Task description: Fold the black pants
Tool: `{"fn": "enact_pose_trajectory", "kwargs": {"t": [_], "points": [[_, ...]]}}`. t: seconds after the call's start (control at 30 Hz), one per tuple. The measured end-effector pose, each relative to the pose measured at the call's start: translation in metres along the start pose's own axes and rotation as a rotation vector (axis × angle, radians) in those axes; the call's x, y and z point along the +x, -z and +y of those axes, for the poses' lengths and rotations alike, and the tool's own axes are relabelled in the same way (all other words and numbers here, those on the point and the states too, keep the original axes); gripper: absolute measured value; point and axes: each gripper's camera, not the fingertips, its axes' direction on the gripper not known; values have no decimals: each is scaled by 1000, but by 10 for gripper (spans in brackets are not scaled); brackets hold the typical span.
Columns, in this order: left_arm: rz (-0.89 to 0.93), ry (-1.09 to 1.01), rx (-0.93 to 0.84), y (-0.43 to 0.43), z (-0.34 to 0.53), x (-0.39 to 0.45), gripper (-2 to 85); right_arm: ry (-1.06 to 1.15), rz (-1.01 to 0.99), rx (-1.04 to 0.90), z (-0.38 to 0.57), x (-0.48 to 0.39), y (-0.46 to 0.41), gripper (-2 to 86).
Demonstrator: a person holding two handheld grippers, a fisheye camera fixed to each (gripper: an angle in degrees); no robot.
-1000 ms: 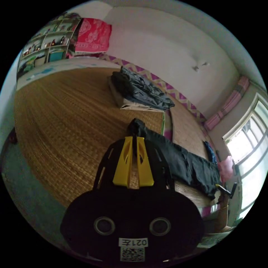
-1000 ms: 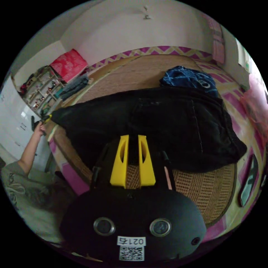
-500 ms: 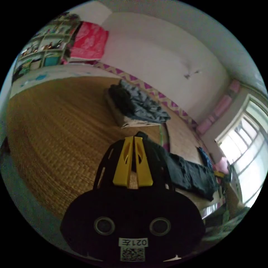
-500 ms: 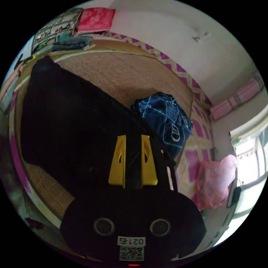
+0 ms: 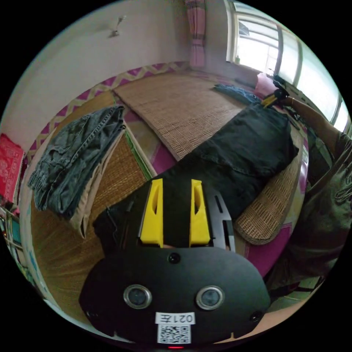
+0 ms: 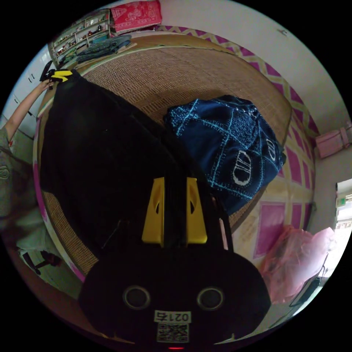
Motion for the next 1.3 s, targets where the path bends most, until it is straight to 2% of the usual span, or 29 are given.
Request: {"fn": "enact_pose_trajectory", "kwargs": {"t": [0.2, 0.33, 0.6, 0.77, 0.87, 1.0, 1.13, 1.3], "points": [[-18, -72, -97, -15, -27, 16, 103, -3, -71, 3, 7, 8, 8, 17], [-58, -120, -153, -16, -24, 34, 9, 25, -41, 39, 21, 2, 25, -8], [-58, -101, 120, 95, 10, 61, -9, 33, -71, 315, 93, -15, 122, -10], [-33, -148, 379, 232, 90, 120, -9, 118, 25, 473, 193, -96, 212, -10], [25, -148, 461, 289, 154, 154, -9, 129, 29, 504, 265, -149, 237, -9], [172, -143, 411, 303, 219, 190, -9, 82, -56, 462, 340, -194, 220, -9], [242, -38, 279, 262, 263, 212, -9, -24, -155, 356, 379, -211, 154, -9], [306, 158, 324, 257, 303, 196, -8, -143, -216, 352, 389, -200, 115, 1]]}}
